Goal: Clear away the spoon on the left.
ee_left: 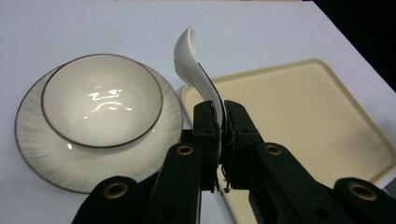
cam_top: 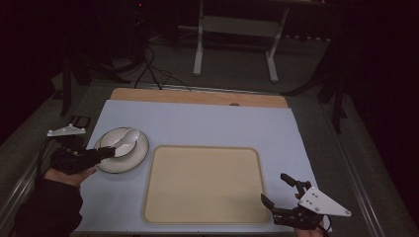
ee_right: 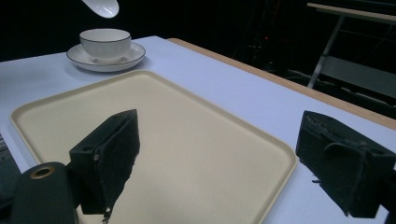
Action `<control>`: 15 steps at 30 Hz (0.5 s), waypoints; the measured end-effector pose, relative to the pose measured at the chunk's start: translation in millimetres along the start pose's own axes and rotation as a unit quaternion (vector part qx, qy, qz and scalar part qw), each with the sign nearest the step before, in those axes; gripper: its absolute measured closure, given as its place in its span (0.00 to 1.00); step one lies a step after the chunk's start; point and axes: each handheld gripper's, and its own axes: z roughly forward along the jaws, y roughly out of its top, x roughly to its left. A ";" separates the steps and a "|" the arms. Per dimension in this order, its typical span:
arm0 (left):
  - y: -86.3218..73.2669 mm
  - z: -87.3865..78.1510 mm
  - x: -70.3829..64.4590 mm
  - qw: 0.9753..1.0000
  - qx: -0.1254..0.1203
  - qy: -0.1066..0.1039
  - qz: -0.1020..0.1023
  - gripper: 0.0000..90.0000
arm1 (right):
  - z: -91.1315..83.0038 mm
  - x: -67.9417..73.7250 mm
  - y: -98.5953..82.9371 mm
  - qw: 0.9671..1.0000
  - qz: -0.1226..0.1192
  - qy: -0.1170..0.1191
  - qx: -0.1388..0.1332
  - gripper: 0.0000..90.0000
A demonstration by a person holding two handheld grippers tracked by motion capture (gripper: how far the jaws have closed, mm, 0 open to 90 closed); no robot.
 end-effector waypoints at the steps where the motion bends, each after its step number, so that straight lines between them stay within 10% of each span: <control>1: 0.2 0.9 -2.2 1.000 0.001 -0.003 0.003 0.95 | 0.1 -0.1 0.0 1.000 0.000 0.000 0.000 0.15; 15: -4.7 7.9 -24.5 1.000 0.002 -0.007 0.010 0.95 | -0.7 -1.8 -0.6 1.000 0.008 -0.003 -0.004 0.15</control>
